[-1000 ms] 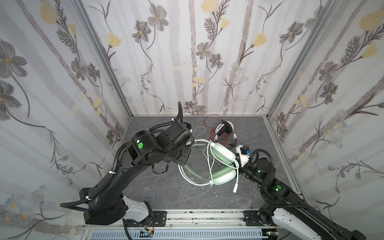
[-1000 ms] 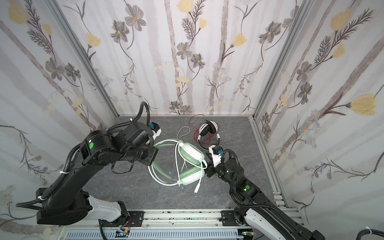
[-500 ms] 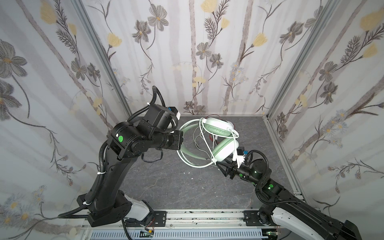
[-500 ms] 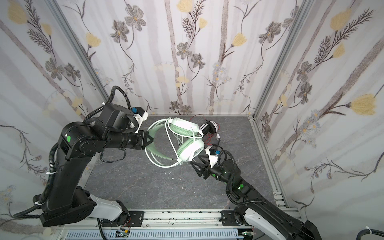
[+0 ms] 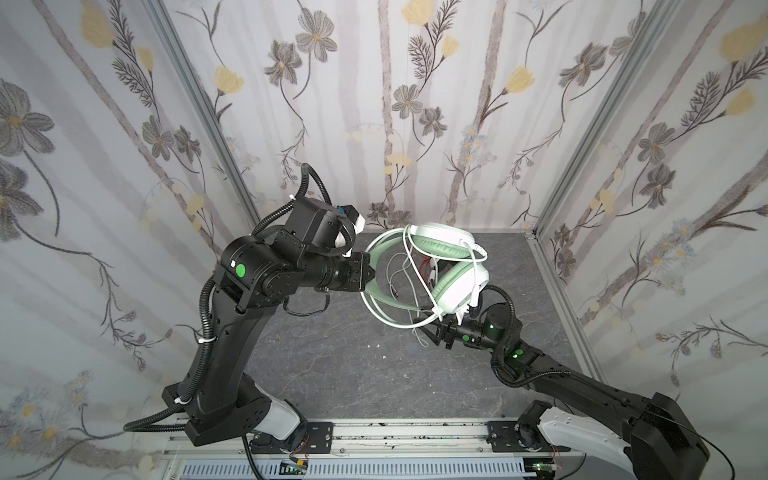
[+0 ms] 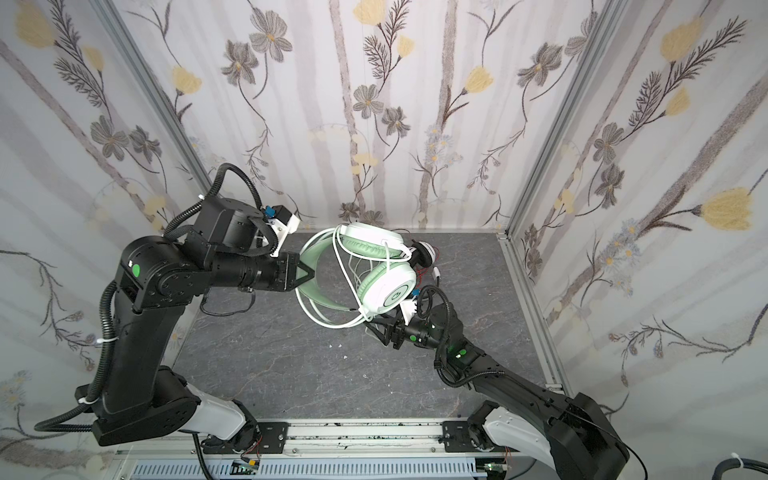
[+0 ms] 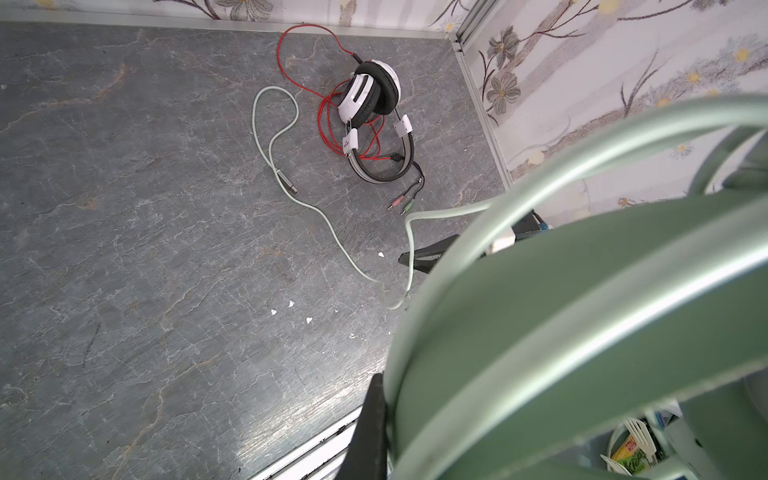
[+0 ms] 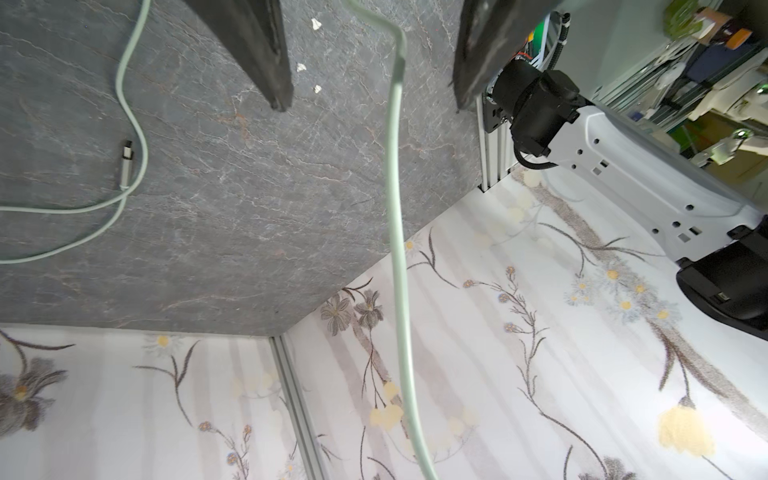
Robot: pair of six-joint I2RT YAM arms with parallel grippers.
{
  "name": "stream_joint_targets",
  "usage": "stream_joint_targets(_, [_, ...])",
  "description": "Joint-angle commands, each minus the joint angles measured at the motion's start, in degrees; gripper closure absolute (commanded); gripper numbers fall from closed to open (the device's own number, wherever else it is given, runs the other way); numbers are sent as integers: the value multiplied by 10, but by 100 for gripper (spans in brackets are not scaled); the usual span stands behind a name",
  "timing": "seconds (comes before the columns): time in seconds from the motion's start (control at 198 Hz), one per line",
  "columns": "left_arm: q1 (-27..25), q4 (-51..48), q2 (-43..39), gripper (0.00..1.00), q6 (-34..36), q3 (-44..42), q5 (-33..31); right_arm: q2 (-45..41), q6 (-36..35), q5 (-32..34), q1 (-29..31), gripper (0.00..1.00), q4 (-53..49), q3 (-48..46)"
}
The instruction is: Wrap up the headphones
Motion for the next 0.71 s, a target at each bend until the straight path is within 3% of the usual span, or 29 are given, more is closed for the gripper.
stream_joint_targets(0.0, [6, 47, -1, 100, -21, 6, 13, 18, 30, -40, 10, 39, 65, 2])
stream_joint_targets(0.56, [66, 99, -8, 100, -54, -4, 62, 41, 44, -14, 59, 48, 102, -23])
stream_joint_targets(0.706, [72, 108, -11, 100, -61, -11, 75, 55, 41, -6, 66, 43, 101, -15])
